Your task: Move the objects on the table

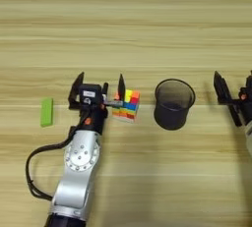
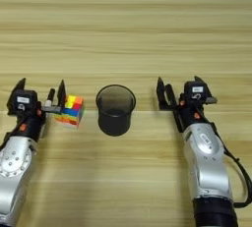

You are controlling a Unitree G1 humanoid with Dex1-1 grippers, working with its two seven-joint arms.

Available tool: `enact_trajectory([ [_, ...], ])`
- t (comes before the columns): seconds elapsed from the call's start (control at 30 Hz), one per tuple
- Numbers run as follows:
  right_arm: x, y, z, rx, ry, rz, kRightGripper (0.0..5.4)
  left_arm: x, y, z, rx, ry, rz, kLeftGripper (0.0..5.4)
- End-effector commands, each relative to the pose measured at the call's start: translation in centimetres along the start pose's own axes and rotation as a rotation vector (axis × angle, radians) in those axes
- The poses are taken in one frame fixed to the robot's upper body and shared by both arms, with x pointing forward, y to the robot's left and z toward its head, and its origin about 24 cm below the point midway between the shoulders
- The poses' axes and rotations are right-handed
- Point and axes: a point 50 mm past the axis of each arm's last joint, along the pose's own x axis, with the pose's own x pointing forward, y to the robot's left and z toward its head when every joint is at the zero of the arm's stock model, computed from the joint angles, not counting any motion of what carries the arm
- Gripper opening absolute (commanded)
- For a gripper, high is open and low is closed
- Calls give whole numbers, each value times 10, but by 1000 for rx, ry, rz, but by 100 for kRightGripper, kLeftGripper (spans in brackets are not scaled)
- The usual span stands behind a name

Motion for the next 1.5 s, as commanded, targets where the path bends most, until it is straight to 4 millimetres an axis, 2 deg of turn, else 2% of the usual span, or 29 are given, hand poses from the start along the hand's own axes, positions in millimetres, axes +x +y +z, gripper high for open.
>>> enact_trajectory([
  [0.03, -1, -1, 7, -13, -34, 5, 540, 3, 15, 5, 17, -16, 44, 537],
  [0.3, -17, 4, 13, -31, -47, 36, 540, 4, 50, 8, 62, -18, 132, 537],
  [0.53, -45, 11, 12, -47, -21, 91, 540, 2, 72, 7, 80, 1, 184, 537],
  [0.9, -91, 9, 2, -89, -7, 84, 540, 2, 69, 5, 76, 10, 180, 537],
  [1.1, -115, 31, -21, -70, 97, 211, 540, 3, 67, 4, 76, 13, 175, 537],
  [1.5, -114, 48, -24, -67, 87, 291, 540, 4, 62, 3, 73, 17, 168, 537],
])
